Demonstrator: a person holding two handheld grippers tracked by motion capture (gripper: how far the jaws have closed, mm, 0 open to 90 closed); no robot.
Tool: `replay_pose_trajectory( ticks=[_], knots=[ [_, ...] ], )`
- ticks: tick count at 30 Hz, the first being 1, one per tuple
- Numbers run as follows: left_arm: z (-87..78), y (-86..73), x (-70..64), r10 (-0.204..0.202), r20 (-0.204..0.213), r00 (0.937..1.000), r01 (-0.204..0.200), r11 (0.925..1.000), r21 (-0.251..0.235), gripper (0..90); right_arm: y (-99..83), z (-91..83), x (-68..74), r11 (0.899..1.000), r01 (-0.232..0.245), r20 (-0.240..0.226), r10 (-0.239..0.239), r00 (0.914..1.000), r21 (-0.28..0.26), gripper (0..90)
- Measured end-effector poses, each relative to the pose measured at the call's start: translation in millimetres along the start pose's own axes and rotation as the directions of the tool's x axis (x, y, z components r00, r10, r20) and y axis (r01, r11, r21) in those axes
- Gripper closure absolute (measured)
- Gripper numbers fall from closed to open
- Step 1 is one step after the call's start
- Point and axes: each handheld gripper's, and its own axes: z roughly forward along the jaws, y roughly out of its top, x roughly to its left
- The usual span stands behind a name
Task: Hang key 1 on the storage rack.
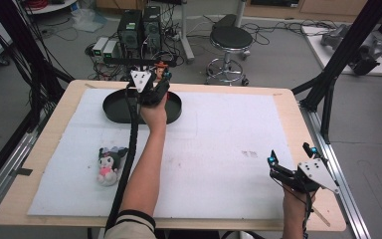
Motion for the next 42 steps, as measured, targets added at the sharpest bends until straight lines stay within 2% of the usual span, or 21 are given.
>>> replay_pose_trajectory(
  ticks=[2,5,9,12,25,31,38,42],
  knots=[
    [2.9,1.6,-2.3,0.007,0.01,0.9999,-0.007,0.9999,0.012,59.5,0.1,-0.1,-0.3,1.0,0.0,0.001,0.0,1.0,-0.002,1.3],
    [6.5,6.9,-10.9,0.066,0.015,0.9977,-0.066,0.9978,0.007,59.5,0.0,-0.2,-0.4,1.0,0.001,0.003,-0.001,1.0,-0.002,1.3],
    [10.1,8.4,-12.7,0.073,0.0,0.9973,-0.073,0.9973,0.003,59.5,0.2,-0.5,-0.9,1.0,-0.001,0.005,0.001,1.0,-0.005,1.3],
    [11.7,5.8,-11.2,0.088,-0.014,0.996,-0.087,0.9959,0.023,59.5,0.1,-1.1,-2.4,1.0,-0.004,0.007,0.004,1.0,-0.007,1.3],
    [20.0,0.6,-6.6,0.098,-0.052,0.9939,-0.095,0.9944,0.046,59.5,0.0,-0.3,-2.3,1.0,-0.005,0.006,0.005,1.0,-0.009,1.3],
    [22.0,2.1,-12.0,0.098,-0.032,0.9947,-0.097,0.9946,0.039,59.5,-0.2,0.5,-1.5,1.0,-0.003,0.009,0.003,1.0,0.0,1.3],
    [26.0,2.0,-11.6,0.092,-0.038,0.9951,-0.09,0.9947,0.051,59.5,-0.3,0.7,-2.6,1.0,0.001,0.008,-0.001,1.0,-0.004,1.3],
    [27.9,3.3,-10.2,0.065,-0.03,0.9974,-0.063,0.9969,0.046,59.5,-0.3,0.9,-2.3,1.0,0.001,0.009,-0.001,1.0,0.0,1.3]
  ],
)
